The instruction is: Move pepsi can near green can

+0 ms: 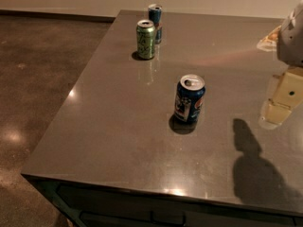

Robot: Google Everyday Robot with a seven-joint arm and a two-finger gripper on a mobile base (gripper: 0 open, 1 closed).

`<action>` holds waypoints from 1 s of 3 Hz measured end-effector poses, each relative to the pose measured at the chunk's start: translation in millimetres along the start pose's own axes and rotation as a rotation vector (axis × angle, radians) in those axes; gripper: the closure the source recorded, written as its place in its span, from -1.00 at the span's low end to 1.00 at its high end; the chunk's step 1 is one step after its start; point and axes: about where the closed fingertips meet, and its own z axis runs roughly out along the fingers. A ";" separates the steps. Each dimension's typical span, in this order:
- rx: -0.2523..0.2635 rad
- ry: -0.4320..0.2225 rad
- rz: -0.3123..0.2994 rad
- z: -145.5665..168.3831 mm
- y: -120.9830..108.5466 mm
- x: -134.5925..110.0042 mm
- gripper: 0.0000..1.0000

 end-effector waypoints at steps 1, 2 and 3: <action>0.000 0.000 0.000 0.0 0.0 0.0 -1.00; -0.003 -0.029 0.035 4.1 -7.5 -7.8 -1.00; 0.008 -0.069 0.080 14.2 -20.3 -22.7 -1.00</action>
Offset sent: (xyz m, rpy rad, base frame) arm 0.0232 0.0121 -0.0054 0.0916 0.0211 -0.0631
